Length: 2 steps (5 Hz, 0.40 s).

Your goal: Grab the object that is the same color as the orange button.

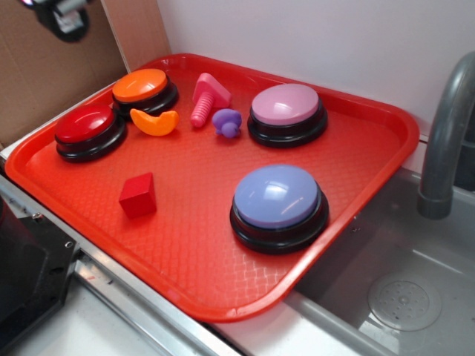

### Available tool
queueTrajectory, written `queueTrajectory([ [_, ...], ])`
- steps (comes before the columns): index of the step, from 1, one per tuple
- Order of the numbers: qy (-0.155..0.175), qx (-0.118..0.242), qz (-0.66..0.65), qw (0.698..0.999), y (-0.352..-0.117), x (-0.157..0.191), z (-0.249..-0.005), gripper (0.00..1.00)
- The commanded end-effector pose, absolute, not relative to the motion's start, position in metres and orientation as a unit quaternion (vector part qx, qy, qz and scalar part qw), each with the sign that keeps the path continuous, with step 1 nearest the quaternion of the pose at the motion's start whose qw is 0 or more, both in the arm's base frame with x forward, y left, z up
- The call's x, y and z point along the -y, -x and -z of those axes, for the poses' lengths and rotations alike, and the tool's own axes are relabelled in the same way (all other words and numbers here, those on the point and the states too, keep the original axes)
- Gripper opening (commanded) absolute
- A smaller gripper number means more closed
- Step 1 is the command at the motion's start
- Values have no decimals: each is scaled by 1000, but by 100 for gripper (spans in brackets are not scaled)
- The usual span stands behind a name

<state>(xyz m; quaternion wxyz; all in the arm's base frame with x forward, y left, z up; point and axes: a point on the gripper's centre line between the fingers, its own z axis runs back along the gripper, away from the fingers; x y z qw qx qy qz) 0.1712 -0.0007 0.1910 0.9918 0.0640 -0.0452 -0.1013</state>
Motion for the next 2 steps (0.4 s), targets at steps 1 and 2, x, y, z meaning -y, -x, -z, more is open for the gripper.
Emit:
queueTrajectory([
  [1, -85, 95, 222, 967, -225, -30, -149, 100],
  [2, -98, 109, 278, 949, -242, -33, -126, 100],
])
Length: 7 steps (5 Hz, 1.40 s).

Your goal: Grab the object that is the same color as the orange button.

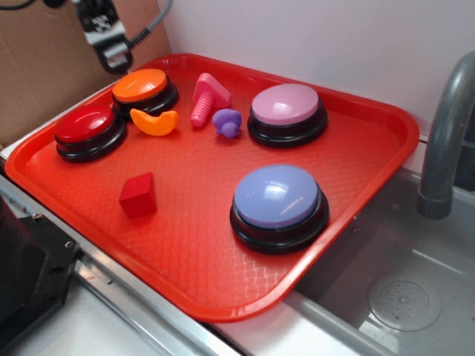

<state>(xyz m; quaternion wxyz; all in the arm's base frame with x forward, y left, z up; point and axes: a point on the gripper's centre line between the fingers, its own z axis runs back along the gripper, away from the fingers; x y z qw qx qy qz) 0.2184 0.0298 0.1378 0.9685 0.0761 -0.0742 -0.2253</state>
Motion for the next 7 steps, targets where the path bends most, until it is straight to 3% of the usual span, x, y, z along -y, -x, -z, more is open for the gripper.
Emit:
queueTrajectory([
  [1, -72, 125, 324, 935, -251, -42, -98, 100],
  [2, -20, 158, 373, 914, -256, -48, -73, 100],
  [3, -2, 154, 398, 905, -255, -58, -52, 100],
  [4, 24, 173, 428, 887, -256, -56, -37, 100],
  [6, 12, 226, 498, 837, -257, -49, -33, 100],
  [7, 19, 211, 501, 839, -261, -50, -24, 0],
])
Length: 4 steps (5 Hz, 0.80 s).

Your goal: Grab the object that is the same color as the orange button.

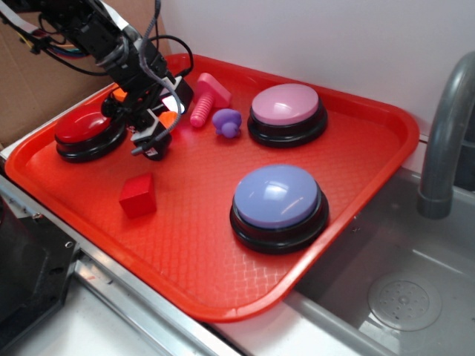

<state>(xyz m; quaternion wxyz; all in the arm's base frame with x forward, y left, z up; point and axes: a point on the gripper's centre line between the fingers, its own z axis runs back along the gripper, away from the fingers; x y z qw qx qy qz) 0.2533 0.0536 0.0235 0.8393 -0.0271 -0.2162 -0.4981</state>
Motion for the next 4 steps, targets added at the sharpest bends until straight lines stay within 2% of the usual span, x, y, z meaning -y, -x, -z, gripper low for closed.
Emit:
queueTrajectory([
  [1, 19, 201, 494, 846, -262, -51, -24, 0],
  [2, 33, 186, 483, 855, -265, -50, -23, 0],
  [3, 28, 190, 466, 864, -265, -47, -32, 0],
  [4, 4, 147, 403, 903, -264, -35, -64, 0],
])
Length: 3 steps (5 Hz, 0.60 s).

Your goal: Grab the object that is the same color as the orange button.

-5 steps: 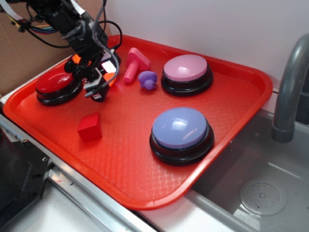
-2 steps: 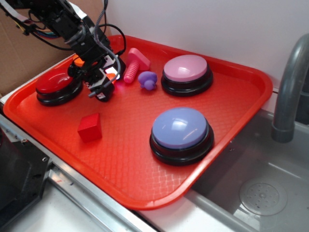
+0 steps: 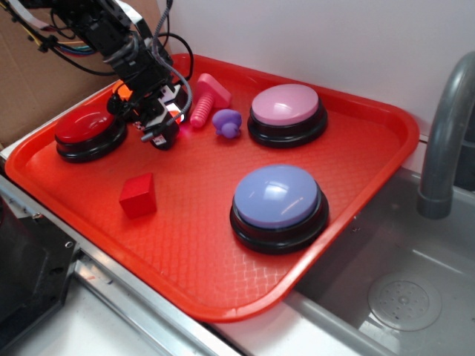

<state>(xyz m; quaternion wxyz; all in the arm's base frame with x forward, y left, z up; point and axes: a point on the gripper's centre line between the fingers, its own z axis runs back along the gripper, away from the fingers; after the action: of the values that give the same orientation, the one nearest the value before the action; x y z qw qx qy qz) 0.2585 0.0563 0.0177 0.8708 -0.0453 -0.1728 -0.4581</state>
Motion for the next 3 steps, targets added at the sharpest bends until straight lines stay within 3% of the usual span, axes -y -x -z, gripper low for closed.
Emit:
queueTrajectory([
  [1, -14, 94, 291, 952, -260, -6, -108, 0],
  [2, -11, 37, 171, 984, -255, 8, -128, 0],
  [3, -18, 26, 63, 998, -247, 28, -145, 0],
])
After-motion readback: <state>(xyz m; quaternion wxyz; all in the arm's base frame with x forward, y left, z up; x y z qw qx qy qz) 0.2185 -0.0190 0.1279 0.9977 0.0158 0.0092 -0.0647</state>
